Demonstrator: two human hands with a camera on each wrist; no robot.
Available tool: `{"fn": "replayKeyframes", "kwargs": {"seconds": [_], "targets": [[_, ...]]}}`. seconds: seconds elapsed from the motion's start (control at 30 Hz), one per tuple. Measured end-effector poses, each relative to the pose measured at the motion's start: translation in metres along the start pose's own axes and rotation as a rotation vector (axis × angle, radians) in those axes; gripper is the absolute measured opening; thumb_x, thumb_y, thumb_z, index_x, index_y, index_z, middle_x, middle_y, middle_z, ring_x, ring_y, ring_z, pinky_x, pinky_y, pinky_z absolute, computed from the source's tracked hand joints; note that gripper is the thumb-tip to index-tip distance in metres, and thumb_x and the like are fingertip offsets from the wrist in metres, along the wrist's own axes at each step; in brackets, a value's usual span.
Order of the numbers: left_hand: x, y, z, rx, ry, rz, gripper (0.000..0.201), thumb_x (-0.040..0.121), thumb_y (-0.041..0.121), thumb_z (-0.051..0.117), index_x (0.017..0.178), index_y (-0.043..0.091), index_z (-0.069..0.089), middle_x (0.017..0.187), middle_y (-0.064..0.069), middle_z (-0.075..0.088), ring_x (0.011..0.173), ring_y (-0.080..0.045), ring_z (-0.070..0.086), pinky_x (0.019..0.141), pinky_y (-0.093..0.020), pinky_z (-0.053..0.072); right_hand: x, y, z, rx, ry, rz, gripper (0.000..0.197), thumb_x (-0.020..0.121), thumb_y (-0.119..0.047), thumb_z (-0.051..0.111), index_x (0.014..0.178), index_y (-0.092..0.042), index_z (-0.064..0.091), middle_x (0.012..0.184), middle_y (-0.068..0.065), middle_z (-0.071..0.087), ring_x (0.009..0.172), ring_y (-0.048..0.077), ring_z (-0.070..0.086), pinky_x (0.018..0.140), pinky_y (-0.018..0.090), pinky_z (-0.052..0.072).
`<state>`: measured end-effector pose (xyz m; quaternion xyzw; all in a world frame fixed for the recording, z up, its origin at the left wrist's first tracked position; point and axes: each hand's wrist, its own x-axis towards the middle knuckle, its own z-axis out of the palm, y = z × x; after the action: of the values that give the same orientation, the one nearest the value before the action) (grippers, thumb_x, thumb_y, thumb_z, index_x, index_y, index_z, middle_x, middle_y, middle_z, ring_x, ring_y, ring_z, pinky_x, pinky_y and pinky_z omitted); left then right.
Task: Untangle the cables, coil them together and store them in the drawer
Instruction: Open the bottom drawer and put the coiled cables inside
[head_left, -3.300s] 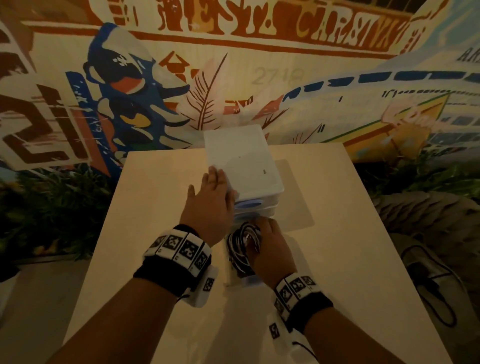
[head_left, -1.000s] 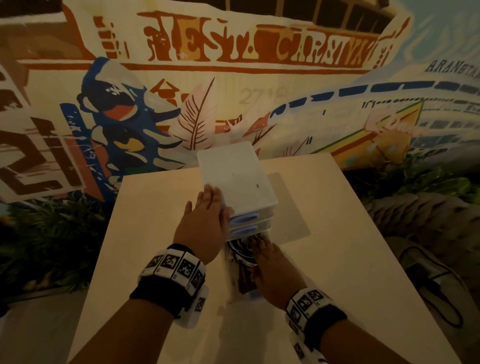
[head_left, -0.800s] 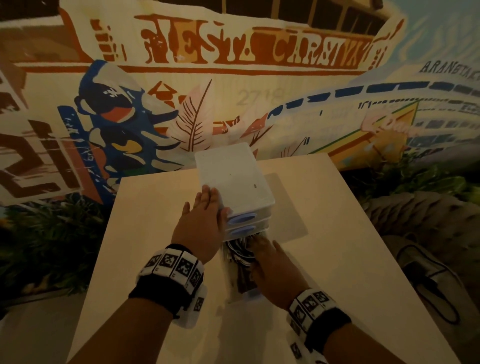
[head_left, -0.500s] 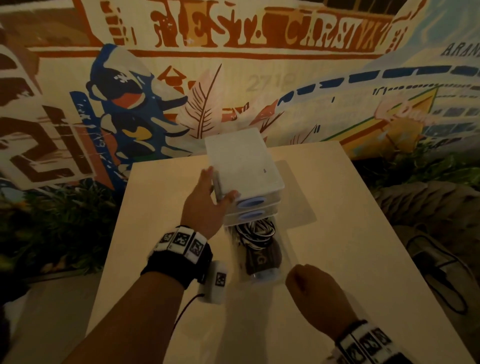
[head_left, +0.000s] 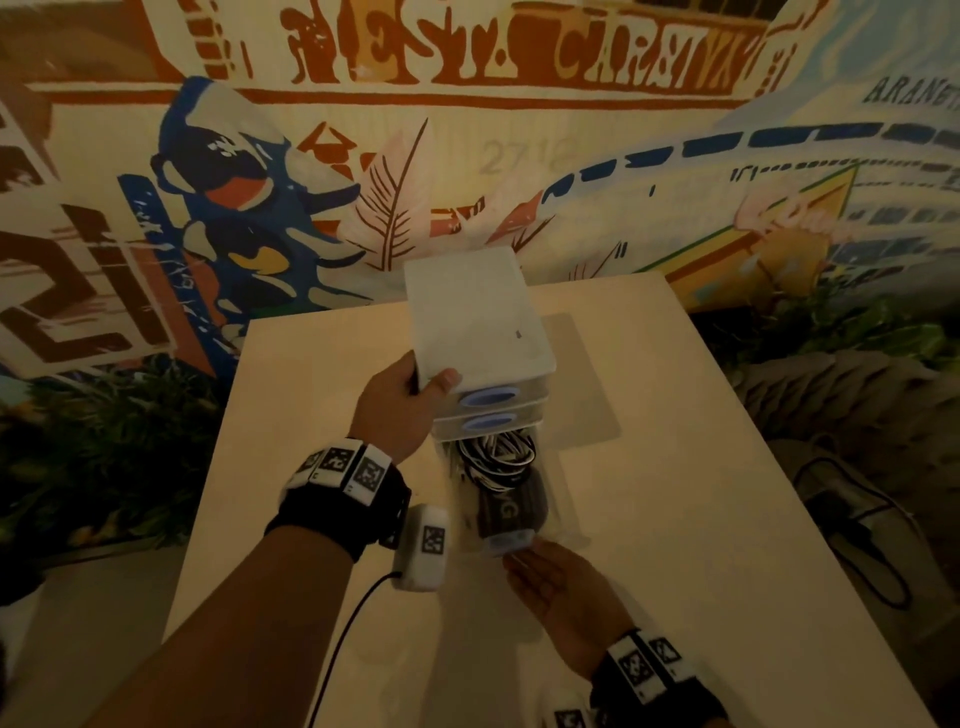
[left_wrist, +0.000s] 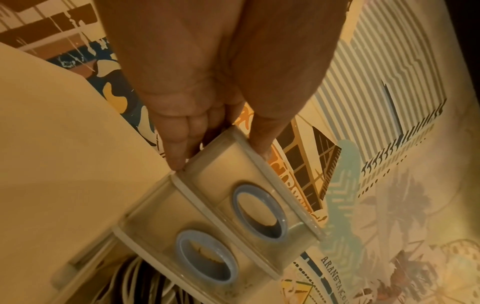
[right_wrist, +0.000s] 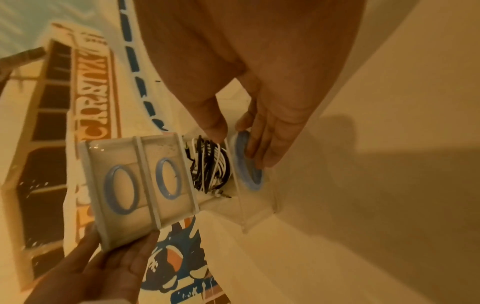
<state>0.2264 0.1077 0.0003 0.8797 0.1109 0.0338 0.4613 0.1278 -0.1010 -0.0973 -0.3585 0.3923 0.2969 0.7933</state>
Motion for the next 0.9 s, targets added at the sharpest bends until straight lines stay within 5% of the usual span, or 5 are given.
{"fn": "replayKeyframes", "kwargs": {"seconds": [0.27,0.4,0.57,0.77,0.9], "targets": [[0.008,-0.002,-0.002,0.065,-0.04,0.018,0.04,0.1,0.042,0.058,0.137,0.025,0.059,0.118,-0.003,0.072,0.088,-0.016,0.058,0.072,-0.024,0.042,0.002,0.02,0.001,0.093,-0.032,0.04,0.022,0.097,-0.013,0.063,0.116,-0.002,0.067,0.1,0.019,0.077,0.105,0.035,0.067,0.082,0.04,0.055],[0.01,-0.003,-0.001,0.1,-0.033,0.019,0.039,0.1,0.044,0.056,0.135,0.026,0.06,0.11,-0.004,0.072,0.081,-0.016,0.055,0.061,-0.013,0.037,0.006,0.029,0.005,0.128,-0.049,-0.026,0.027,0.101,-0.016,0.055,0.125,-0.006,0.064,0.112,0.016,0.074,0.109,0.031,0.066,0.085,0.036,0.052],[0.01,-0.007,0.0,0.089,-0.028,0.009,0.042,0.099,0.045,0.057,0.137,0.028,0.058,0.11,-0.001,0.072,0.083,-0.015,0.056,0.062,-0.011,0.038,0.017,0.033,0.018,0.216,-0.076,-0.047,0.036,0.101,-0.018,0.054,0.134,-0.005,0.06,0.128,0.018,0.068,0.122,0.033,0.06,0.105,0.041,0.045],[0.009,-0.009,-0.001,0.076,-0.04,0.025,0.04,0.099,0.045,0.057,0.136,0.028,0.058,0.114,0.0,0.073,0.088,-0.015,0.059,0.071,-0.025,0.041,0.025,0.028,0.032,0.304,-0.105,-0.188,0.045,0.092,-0.016,0.06,0.136,-0.009,0.059,0.126,0.016,0.069,0.115,0.031,0.065,0.076,0.033,0.064],[0.009,-0.009,0.0,0.055,-0.034,0.021,0.041,0.099,0.046,0.057,0.136,0.03,0.058,0.118,0.004,0.071,0.092,-0.013,0.058,0.079,-0.026,0.043,0.034,0.029,0.041,0.258,-0.073,-0.216,0.03,0.103,-0.019,0.055,0.13,-0.013,0.064,0.118,0.013,0.074,0.114,0.032,0.067,0.089,0.039,0.059]]}}
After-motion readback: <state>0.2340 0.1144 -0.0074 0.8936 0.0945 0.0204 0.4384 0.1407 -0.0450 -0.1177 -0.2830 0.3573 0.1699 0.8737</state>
